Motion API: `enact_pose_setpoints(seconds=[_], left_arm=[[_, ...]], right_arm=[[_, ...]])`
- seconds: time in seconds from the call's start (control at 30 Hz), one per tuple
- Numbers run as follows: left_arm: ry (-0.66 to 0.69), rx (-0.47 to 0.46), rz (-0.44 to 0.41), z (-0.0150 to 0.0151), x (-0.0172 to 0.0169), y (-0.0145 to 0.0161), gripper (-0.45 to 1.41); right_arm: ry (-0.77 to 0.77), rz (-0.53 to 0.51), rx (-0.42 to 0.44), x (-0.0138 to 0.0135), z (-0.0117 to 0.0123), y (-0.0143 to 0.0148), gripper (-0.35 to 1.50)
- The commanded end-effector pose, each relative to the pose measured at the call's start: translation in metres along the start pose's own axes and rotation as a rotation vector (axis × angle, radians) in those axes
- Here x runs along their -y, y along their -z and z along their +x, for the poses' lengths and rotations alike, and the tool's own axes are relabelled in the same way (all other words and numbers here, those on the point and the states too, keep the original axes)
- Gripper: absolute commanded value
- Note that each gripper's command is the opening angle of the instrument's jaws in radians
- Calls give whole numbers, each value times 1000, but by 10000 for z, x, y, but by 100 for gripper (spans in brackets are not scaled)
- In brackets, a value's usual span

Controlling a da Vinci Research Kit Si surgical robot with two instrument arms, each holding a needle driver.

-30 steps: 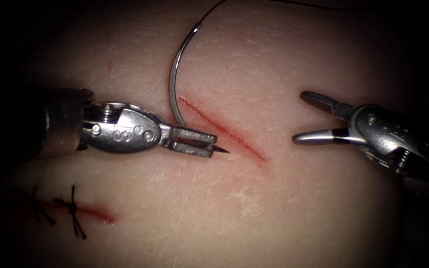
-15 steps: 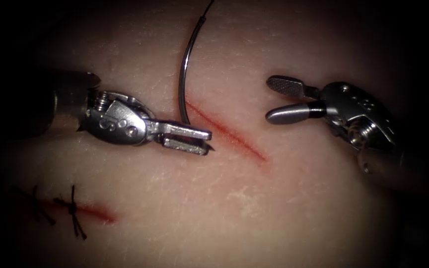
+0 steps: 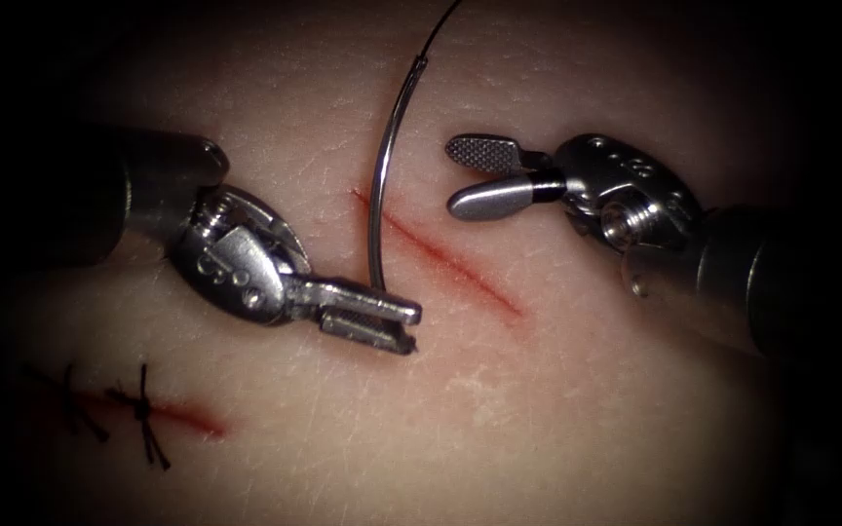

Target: Wound Closure

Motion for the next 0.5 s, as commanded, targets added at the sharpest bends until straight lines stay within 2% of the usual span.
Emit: enact_pose_setpoints(seconds=[0.03, 0.13, 0.3, 0.5], left_arm=[[2, -3, -2, -6, -6, -5, -45], [1, -6, -4, -5, -7, -5, -45], [-7, -12, -4, -6, -7, -5, -45], [-9, -17, -8, -5, -7, -6, -45]], right_arm=[[0, -5, -2, -3, -4, -14, 83], [-2, -10, -9, -1, -2, -21, 85], [-3, -16, -18, 4, -1, -33, 108], [-27, -21, -17, 1, 6, -35, 108]])
